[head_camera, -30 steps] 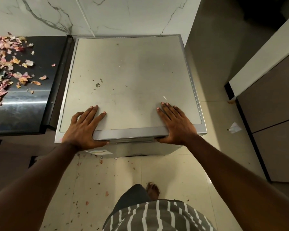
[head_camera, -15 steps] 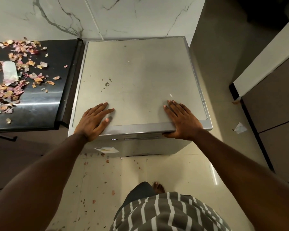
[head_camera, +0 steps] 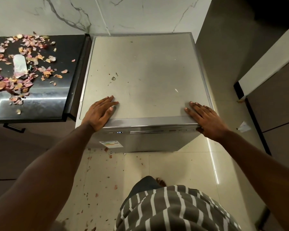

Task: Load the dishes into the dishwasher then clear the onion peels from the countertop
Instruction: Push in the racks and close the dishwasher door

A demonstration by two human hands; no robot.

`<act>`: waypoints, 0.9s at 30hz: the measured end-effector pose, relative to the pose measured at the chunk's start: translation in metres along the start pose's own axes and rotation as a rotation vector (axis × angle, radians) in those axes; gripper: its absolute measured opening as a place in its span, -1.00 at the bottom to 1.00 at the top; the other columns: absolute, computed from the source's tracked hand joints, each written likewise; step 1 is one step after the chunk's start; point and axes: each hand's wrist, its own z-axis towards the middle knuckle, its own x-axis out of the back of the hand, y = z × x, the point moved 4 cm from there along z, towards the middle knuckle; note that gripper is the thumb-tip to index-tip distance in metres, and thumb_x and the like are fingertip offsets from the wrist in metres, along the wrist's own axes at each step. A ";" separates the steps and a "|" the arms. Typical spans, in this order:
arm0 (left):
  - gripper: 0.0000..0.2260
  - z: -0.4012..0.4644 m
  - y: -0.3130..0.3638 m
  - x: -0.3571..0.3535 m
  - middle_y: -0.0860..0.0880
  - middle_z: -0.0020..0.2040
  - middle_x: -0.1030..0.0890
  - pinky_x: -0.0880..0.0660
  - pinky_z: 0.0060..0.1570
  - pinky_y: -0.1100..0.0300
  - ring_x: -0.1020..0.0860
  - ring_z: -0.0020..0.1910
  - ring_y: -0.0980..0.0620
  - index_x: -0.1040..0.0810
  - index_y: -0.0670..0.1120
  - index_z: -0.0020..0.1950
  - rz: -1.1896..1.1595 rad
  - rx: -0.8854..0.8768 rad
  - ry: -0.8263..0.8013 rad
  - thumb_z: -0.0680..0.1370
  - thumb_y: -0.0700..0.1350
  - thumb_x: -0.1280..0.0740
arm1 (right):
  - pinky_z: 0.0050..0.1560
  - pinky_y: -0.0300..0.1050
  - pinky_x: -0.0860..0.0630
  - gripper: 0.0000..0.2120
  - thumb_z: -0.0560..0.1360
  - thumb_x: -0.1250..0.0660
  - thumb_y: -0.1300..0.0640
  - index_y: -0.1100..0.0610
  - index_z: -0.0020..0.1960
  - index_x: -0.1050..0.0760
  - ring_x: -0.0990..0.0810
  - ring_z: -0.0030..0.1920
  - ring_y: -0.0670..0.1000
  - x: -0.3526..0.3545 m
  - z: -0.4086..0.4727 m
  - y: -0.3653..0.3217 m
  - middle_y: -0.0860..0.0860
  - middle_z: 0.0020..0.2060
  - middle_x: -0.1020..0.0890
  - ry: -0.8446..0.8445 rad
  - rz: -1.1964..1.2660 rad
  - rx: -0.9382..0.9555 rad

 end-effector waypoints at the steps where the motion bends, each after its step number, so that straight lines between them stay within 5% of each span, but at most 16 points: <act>1: -0.45 0.000 0.000 0.000 0.08 0.64 -0.27 -0.20 0.57 -0.11 -0.17 0.63 0.12 -0.39 0.10 0.58 -0.001 -0.001 -0.001 0.71 0.27 0.11 | 0.63 0.08 0.05 0.19 0.42 -0.59 0.06 -0.04 0.70 0.23 0.11 0.68 0.09 0.000 0.000 0.000 0.03 0.69 0.16 -0.002 0.001 0.000; 8: -0.45 0.000 0.000 -0.001 0.07 0.64 -0.27 -0.21 0.57 -0.13 -0.18 0.63 0.10 -0.39 0.10 0.57 -0.011 -0.010 0.006 0.71 0.27 0.09 | 0.63 0.10 -0.01 0.21 0.37 -0.62 0.14 -0.01 0.71 0.16 0.04 0.68 0.13 0.002 0.000 -0.002 0.08 0.69 0.08 0.008 -0.021 -0.021; 15: -0.42 0.001 0.001 0.000 0.01 0.64 -0.27 -0.23 0.55 -0.17 -0.18 0.64 0.06 -0.37 0.07 0.58 0.006 -0.051 0.021 0.69 0.31 0.06 | 0.64 0.15 -0.05 0.20 0.37 -0.63 0.01 -0.03 0.71 0.15 0.00 0.67 0.14 0.006 -0.001 -0.009 0.08 0.69 0.05 0.020 0.004 -0.050; 17: -0.32 -0.001 0.003 -0.002 -0.02 0.69 -0.15 -0.16 0.58 -0.20 -0.06 0.67 0.03 -0.25 0.05 0.64 0.104 -0.092 -0.048 0.63 0.41 0.02 | 0.63 0.14 -0.06 0.21 0.35 -0.65 0.03 -0.03 0.71 0.12 -0.02 0.67 0.14 0.009 -0.002 -0.010 0.07 0.69 0.04 0.025 0.023 -0.055; 20: 0.09 -0.003 0.002 -0.004 -0.04 0.70 0.22 0.14 0.64 -0.15 0.26 0.67 0.01 0.13 0.00 0.71 0.306 -0.169 -0.280 0.41 0.61 -0.18 | 0.63 0.14 -0.06 0.23 0.33 -0.66 0.06 -0.05 0.71 0.12 -0.03 0.67 0.13 0.015 -0.002 -0.012 0.05 0.69 0.04 0.015 0.051 -0.069; 23: 0.29 -0.007 -0.007 -0.003 -0.02 0.65 0.41 0.31 0.60 -0.02 0.41 0.62 0.01 0.39 0.02 0.65 0.422 -0.195 -0.414 0.34 0.43 -0.48 | 0.62 0.14 -0.04 0.25 0.33 -0.66 0.07 -0.08 0.70 0.16 0.01 0.67 0.12 0.016 -0.002 -0.012 0.02 0.69 0.09 0.020 0.060 -0.086; 27: 0.27 -0.021 -0.008 -0.012 -0.06 0.67 0.36 0.26 0.61 -0.04 0.35 0.64 -0.04 0.38 0.03 0.66 0.445 -0.153 -0.339 0.37 0.12 -0.59 | 0.61 0.16 0.00 0.31 0.31 -0.67 0.08 -0.10 0.69 0.24 0.05 0.67 0.13 0.017 -0.001 -0.013 0.02 0.69 0.13 -0.023 0.052 -0.102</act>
